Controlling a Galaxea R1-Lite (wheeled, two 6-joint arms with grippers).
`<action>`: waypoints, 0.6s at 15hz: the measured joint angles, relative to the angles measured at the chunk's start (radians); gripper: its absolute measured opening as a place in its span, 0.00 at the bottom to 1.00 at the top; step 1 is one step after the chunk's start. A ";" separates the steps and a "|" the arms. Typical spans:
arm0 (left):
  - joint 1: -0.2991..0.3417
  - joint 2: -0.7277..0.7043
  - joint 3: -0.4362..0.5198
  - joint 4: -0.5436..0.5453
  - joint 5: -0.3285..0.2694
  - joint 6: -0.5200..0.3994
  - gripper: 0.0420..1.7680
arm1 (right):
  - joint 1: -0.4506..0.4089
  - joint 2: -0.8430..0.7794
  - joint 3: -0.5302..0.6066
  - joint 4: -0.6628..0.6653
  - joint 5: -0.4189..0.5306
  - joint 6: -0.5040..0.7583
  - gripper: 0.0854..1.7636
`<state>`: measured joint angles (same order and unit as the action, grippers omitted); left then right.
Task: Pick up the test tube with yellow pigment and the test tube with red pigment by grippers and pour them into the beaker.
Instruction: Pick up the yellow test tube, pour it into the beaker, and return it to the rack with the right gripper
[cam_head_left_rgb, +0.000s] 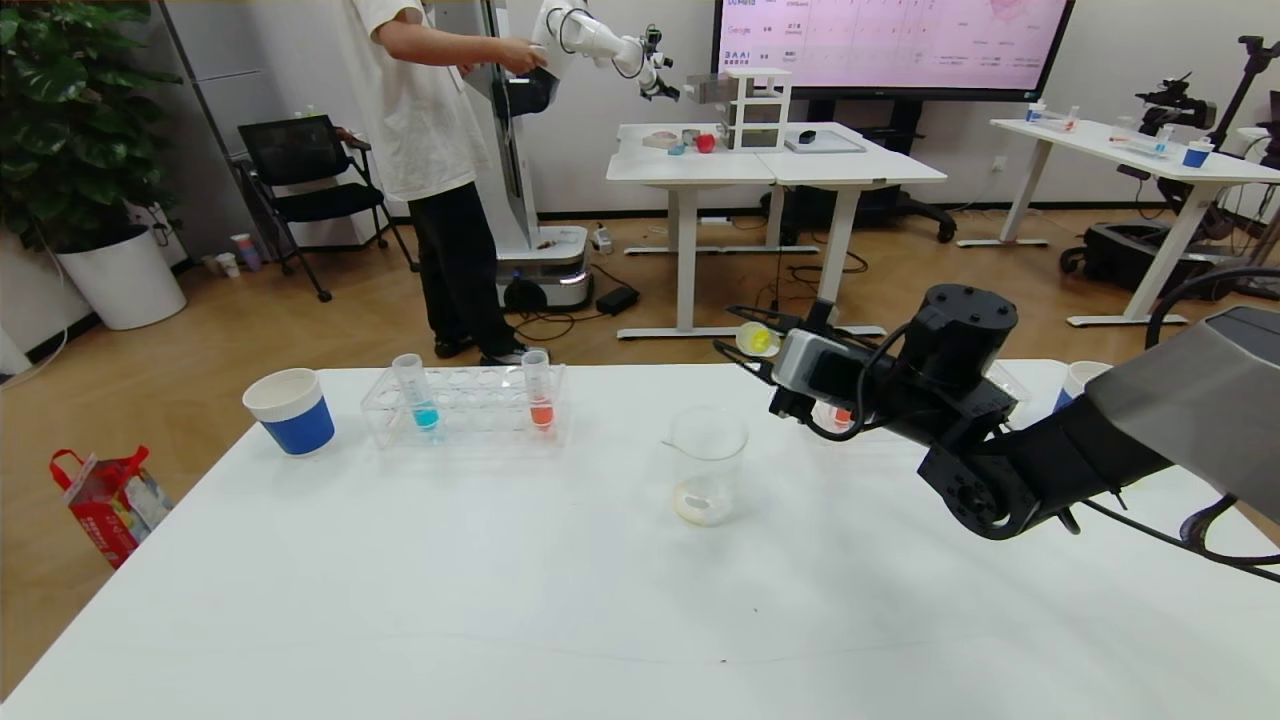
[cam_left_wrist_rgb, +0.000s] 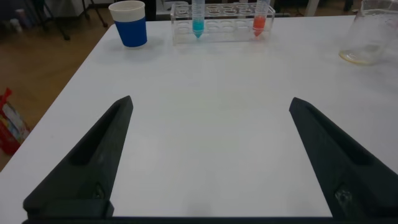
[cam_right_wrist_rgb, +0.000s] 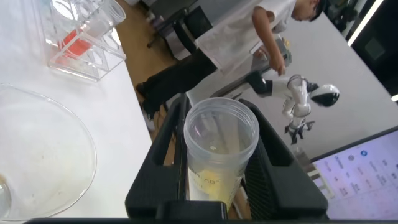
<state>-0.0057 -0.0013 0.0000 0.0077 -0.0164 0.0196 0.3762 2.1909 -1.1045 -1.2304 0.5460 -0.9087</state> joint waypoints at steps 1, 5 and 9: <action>0.000 0.000 0.000 0.000 0.000 0.000 0.99 | 0.000 0.002 -0.003 0.001 0.031 -0.048 0.27; 0.000 0.000 0.000 0.000 0.000 0.000 0.99 | 0.014 0.018 -0.014 0.007 0.126 -0.215 0.27; 0.000 0.000 0.000 0.000 0.000 0.000 0.99 | 0.017 0.044 -0.032 0.015 0.156 -0.321 0.27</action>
<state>-0.0062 -0.0013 0.0000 0.0077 -0.0168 0.0196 0.3930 2.2345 -1.1368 -1.2157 0.7017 -1.2296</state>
